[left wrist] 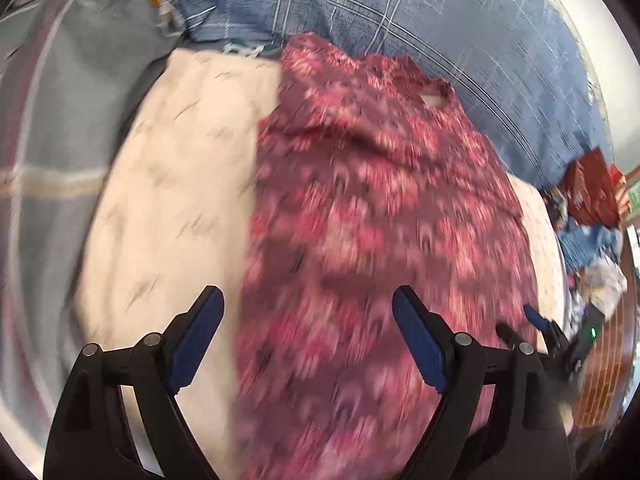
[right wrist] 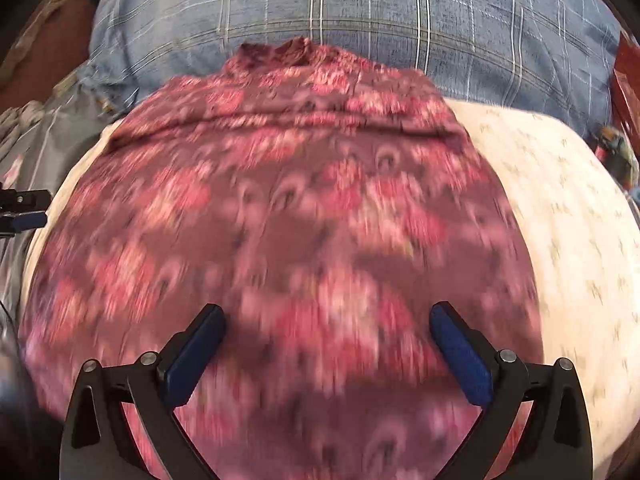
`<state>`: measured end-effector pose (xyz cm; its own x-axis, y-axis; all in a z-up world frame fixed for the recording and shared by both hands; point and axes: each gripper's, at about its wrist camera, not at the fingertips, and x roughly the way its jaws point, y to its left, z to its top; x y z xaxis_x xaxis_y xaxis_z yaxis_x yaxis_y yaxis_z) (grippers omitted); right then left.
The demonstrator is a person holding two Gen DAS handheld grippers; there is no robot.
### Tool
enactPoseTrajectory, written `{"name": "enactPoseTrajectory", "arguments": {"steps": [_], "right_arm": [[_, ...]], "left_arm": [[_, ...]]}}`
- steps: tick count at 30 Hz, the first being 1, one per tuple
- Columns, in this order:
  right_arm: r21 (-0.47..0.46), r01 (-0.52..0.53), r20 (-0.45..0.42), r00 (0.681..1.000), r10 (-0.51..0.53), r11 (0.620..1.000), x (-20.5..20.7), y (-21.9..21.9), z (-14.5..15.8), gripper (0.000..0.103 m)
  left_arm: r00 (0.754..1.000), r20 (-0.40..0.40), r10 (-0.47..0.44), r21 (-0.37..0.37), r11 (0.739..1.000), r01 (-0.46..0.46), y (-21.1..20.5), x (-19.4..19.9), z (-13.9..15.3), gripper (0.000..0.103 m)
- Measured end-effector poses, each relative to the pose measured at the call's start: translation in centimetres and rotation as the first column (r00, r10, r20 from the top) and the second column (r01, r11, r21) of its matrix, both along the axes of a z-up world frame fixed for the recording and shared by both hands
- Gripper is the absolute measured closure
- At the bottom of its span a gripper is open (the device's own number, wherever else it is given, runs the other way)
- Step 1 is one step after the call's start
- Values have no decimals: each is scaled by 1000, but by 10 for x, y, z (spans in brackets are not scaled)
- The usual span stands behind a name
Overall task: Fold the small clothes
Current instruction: 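Open both grippers and lift them away from the folded shirt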
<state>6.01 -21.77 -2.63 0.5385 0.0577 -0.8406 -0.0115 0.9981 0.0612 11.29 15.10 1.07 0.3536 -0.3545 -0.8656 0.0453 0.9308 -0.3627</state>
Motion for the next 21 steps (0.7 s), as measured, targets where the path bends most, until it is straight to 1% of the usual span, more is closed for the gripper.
{"name": "enactPoseTrajectory", "arguments": {"steps": [1,3,5,8,9,11,13,14,16,17,19,20,21], "right_arm": [[48,21,4,1000,-21,999,-15,-9,4,3],[118,66,20,997,-68,991,-38,-26,14,4],[164,133,33,990,-140,978,-67,-50,23,4],[145,202,48,976,-211,969,-100,-79,27,3],[136,226,38,972,-233,965,-110,-89,25,3],[136,259,10,965,-262,956,-125,-104,17,3],[158,286,-33,958,-284,945,-133,-115,6,4],[192,299,-68,954,-291,935,-137,-120,-2,4],[258,298,-96,954,-282,919,-142,-122,-12,5],[286,286,-102,958,-268,915,-142,-121,-16,6],[312,260,-105,965,-239,914,-142,-116,-21,9],[313,237,-105,971,-215,920,-141,-111,-23,12],[287,224,-101,974,-203,931,-142,-107,-22,12]], "left_arm": [[1000,-5,-12,-7,1000,12,5,-10,1,16],[999,-15,-35,-11,999,35,14,-36,4,16],[999,-26,-44,-18,999,44,21,-59,2,16],[995,-82,-56,-96,994,48,31,-89,-13,16],[993,-98,-68,-104,993,58,30,-98,-19,16],[991,-92,-94,-54,995,89,21,-113,-27,16],[987,-94,-129,-14,992,128,8,-123,-33,16],[984,-109,-143,-11,990,143,3,-126,-36,16],[973,-139,-182,-7,983,183,-10,-133,-41,16],[971,-134,-196,15,980,199,-17,-136,-43,16],[972,-115,-206,74,974,215,-24,-140,-44,16],[973,-124,-195,83,975,206,-24,-139,-47,16],[974,-134,-184,72,978,195,-22,-137,-50,17]]}}
